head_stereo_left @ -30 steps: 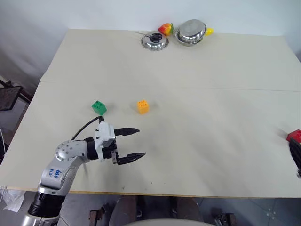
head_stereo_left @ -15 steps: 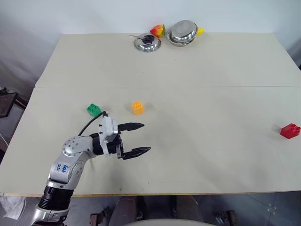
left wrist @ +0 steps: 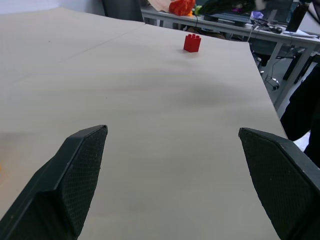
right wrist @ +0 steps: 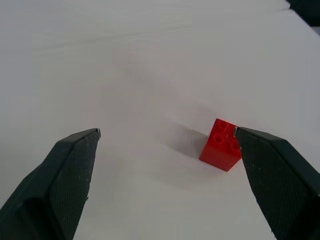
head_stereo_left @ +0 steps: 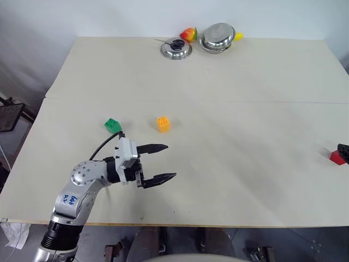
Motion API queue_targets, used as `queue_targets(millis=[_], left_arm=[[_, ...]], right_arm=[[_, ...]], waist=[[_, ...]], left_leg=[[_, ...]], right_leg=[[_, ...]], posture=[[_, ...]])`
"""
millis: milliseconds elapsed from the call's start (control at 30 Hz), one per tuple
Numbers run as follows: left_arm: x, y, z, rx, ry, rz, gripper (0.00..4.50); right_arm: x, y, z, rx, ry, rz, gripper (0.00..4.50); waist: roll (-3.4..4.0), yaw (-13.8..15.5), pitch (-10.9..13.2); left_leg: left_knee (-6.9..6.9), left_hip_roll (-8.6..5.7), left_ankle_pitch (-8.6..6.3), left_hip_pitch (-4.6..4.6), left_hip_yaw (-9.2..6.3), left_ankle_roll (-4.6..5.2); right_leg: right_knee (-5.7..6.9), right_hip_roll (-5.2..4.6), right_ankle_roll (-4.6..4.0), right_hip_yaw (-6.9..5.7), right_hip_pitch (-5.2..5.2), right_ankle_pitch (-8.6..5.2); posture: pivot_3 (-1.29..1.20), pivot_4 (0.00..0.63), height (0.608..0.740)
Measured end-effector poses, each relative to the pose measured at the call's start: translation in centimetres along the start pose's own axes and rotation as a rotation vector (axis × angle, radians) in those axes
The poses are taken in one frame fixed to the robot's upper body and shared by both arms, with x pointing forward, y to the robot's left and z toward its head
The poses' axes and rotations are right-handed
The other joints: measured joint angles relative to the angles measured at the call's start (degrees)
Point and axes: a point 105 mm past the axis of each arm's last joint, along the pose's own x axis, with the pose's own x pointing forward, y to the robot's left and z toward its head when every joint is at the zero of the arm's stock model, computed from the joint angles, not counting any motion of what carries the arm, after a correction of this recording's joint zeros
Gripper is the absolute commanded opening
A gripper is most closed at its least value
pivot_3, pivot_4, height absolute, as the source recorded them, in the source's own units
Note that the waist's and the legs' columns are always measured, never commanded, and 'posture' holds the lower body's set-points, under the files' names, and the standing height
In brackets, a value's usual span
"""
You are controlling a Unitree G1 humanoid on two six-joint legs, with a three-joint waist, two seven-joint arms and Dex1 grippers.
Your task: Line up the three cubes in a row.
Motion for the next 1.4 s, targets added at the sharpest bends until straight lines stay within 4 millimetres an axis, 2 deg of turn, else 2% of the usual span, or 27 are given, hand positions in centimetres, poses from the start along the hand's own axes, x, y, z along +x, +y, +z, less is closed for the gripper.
queue_targets(millis=[133, 300, 333, 500, 667, 767, 900, 933, 1033, 1100, 1167, 1233, 1267, 1333, 1400], left_arm=[[0.2, 0.1, 0.0, 0.007, 0.0, 0.015, 4.48], [0.4, -0.2, 0.4, 0.024, -0.006, 0.021, 4.48], [0.4, -0.2, 0.3, 0.025, -0.005, 0.026, 4.5], [0.5, -0.2, 0.7, 0.04, -0.006, 0.039, 4.5], [0.4, -0.1, 0.7, 0.049, 0.001, 0.052, 4.5], [0.4, 0.0, 0.7, 0.052, 0.003, 0.059, 4.5], [0.4, 0.1, 0.7, 0.058, 0.004, 0.067, 4.5], [0.4, 0.1, 0.7, 0.059, 0.004, 0.07, 4.5], [0.3, 0.2, 0.7, 0.063, 0.002, 0.075, 4.5], [0.1, 0.2, 0.7, 0.064, 0.002, 0.081, 4.5], [0.0, 0.2, 0.6, 0.066, 0.004, 0.082, 4.5], [-0.3, 0.4, 0.6, 0.069, 0.006, 0.09, 4.5], [-0.5, 0.5, 0.6, 0.071, 0.008, 0.099, 4.5], [-0.8, 0.6, 0.6, 0.07, 0.011, 0.116, 4.5], [-1.0, 0.4, 0.3, 0.061, 0.014, 0.122, 4.5]], right_arm=[[2.4, -0.8, -1.1, 0.013, 0.075, -0.07, 4.5], [4.4, -1.3, -2.1, -0.013, 0.137, -0.139, 4.5], [4.7, -1.3, -2.1, -0.011, 0.135, -0.148, 4.1], [5.5, -1.6, -2.1, 0.006, 0.141, -0.196, 2.66], [5.8, -1.0, -2.2, 0.028, 0.136, -0.193, 1.06], [6.0, 0.2, -1.8, 0.025, 0.128, -0.126, 1.06], [6.4, 3.1, -2.0, -0.052, 0.126, 0.067, 1.06], [6.4, 4.2, -1.8, -0.097, 0.112, 0.137, 1.06], [4.9, 9.5, 0.0, -0.332, 0.016, 0.498, 1.06], [3.4, 12.7, 0.3, -0.489, -0.015, 0.721, 1.06], [3.1, 14.6, 0.0, -0.558, -0.01, 0.842, 1.06], [3.8, 14.8, 0.1, -0.576, -0.004, 0.856, 1.06], [4.1, 14.5, 0.2, -0.581, -0.004, 0.848, 1.23], [4.4, 13.8, 0.4, -0.585, -0.003, 0.819, 1.62], [4.4, 12.1, 0.1, -0.599, 0.033, 0.782, 2.27]], waist=[[0.0, 0.29, 0.0], [0.0, 0.43, 0.0], [0.0, 0.43, 0.0], [-0.08, 0.48, -0.03], [-0.31, 0.26, -0.15], [-0.31, -0.12, -0.15], [-0.29, -0.67, -0.14], [-0.24, -0.75, -0.12], [-0.2, -0.81, -0.1], [-0.24, -0.83, -0.08], [-0.4, -0.86, -0.02], [-0.43, -0.87, 0.0], [-0.43, -0.63, 0.01], [-0.43, -0.16, 0.01], [-0.43, 0.46, 0.01]], left_leg=[[0.0, -0.03, 0.01, -0.03, 0.02, 0.03], [0.01, -0.03, 0.02, -0.05, 0.04, 0.02], [0.01, -0.02, 0.03, -0.05, 0.04, 0.01], [0.02, 0.0, 0.04, -0.05, 0.0, -0.01], [0.02, 0.11, 0.05, -0.02, 0.0, -0.06], [0.02, 0.15, 0.06, -0.01, 0.0, -0.08], [0.02, 0.14, 0.06, -0.02, 0.01, -0.09], [0.02, 0.13, 0.06, -0.03, 0.02, -0.08], [0.01, 0.14, 0.06, -0.02, 0.01, -0.09], [0.01, 0.18, 0.04, 0.01, -0.01, -0.12], [0.03, 0.2, 0.05, 0.04, -0.01, -0.12], [0.07, 0.18, 0.05, 0.03, -0.01, -0.12], [0.07, 0.17, 0.05, 0.0, -0.1, -0.12], [0.07, 0.18, 0.04, -0.03, -0.15, -0.13], [0.06, 0.16, 0.01, -0.07, -0.16, -0.14]], right_leg=[[-0.04, 0.0, 0.06, -0.01, 0.0, 0.03], [-0.04, 0.01, 0.08, -0.04, 0.0, 0.04], [-0.04, 0.02, 0.09, -0.05, 0.0, 0.04], [-0.08, 0.05, 0.09, -0.11, 0.05, 0.05], [-0.13, 0.16, 0.09, -0.12, 0.09, 0.05], [-0.14, 0.19, 0.09, -0.11, 0.1, 0.05], [-0.14, 0.2, 0.09, -0.09, 0.08, 0.05], [-0.14, 0.19, 0.09, -0.09, 0.07, 0.05], [-0.16, 0.21, 0.1, -0.09, 0.06, 0.05], [-0.18, 0.27, 0.1, -0.11, 0.11, 0.05], [-0.19, 0.26, 0.1, -0.11, 0.16, 0.05], [-0.17, 0.22, 0.11, -0.09, 0.14, 0.06], [-0.17, 0.21, 0.1, -0.15, 0.15, 0.05], [-0.19, 0.21, 0.08, -0.22, 0.15, 0.04], [-0.23, 0.21, 0.08, -0.26, 0.15, 0.04]], posture=[[0.0, 0.15, 0.74], [0.0, 0.15, 0.74], [0.0, 0.15, 0.74], [0.0, 0.15, 0.74], [0.0, 0.15, 0.74], [0.0, 0.15, 0.74], [0.0, 0.15, 0.74], [0.0, 0.15, 0.74], [0.0, 0.15, 0.74], [0.0, 0.15, 0.74], [0.0, 0.15, 0.74], [0.0, 0.15, 0.74], [0.0, 0.15, 0.74], [0.0, 0.15, 0.74], [0.0, 0.15, 0.74]])
